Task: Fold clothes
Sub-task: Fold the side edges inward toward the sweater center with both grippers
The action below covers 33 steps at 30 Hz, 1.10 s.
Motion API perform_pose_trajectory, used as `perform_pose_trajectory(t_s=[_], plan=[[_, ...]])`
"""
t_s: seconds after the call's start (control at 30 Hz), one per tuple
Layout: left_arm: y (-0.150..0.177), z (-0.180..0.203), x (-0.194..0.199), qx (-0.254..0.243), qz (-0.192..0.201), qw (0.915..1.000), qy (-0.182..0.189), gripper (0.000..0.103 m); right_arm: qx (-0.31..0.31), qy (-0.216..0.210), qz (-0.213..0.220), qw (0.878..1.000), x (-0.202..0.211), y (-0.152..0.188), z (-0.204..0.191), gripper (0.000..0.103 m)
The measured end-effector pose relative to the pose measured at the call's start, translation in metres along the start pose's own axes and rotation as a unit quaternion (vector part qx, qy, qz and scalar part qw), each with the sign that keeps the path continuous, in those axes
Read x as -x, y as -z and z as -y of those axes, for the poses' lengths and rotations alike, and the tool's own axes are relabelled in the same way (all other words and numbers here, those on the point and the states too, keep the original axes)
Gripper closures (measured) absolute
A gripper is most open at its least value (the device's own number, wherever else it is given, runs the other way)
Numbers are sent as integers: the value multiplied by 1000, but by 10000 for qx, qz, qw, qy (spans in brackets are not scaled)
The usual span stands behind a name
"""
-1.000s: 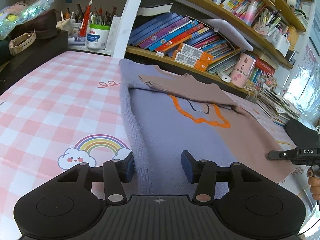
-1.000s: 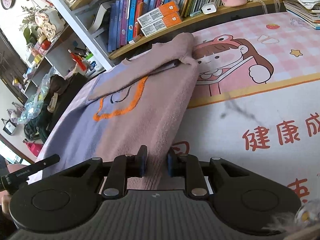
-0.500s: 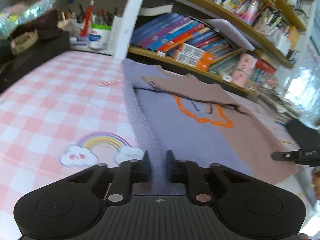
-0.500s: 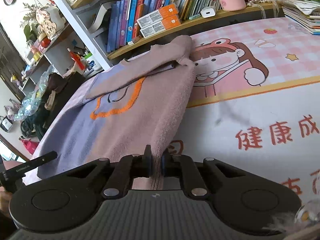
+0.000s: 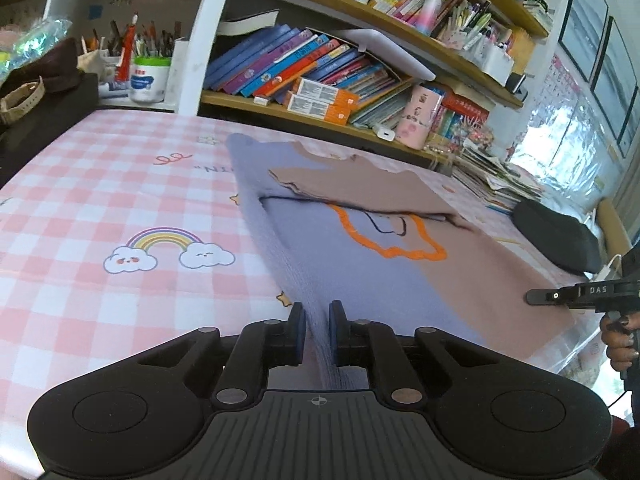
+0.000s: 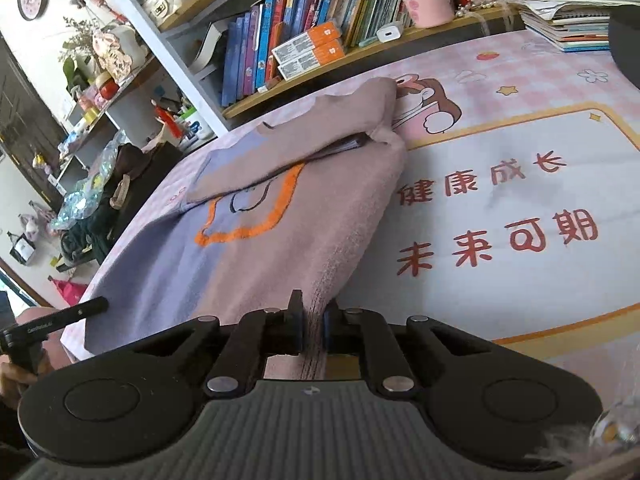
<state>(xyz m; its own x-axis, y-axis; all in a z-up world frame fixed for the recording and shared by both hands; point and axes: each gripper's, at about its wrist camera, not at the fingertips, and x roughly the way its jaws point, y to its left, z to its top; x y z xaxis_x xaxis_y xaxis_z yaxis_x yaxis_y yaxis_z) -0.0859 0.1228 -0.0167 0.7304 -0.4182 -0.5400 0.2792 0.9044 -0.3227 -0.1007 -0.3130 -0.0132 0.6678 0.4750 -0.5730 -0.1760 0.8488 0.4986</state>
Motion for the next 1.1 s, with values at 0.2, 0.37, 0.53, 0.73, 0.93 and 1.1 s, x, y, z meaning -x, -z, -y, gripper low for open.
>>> perform_pose_trajectory(t_s=[0.2,0.37,0.53,0.73,0.93,1.1], plan=[[5,-2,-5,75,-91,9999,-57,90,58,165,47,9998,-7,-2,-1,94],[9,-3,-3,161,-174,9997,-7,74,-49,285,8,9996,-6,1,7,91],[14,-3,-1,258,-234,9994,60,74,-178,237,-1,9996,0,6,11,88],[19,-3,3,375,-305,9987,140,74,-192,190,-21,9996,6,10,13,87],[18,-4,-2,490,-252,9984,126,74,-202,155,-42,9997,9,12,14,87],[16,-4,-5,555,-211,9982,75,76,-192,153,-70,9997,8,12,12,87]])
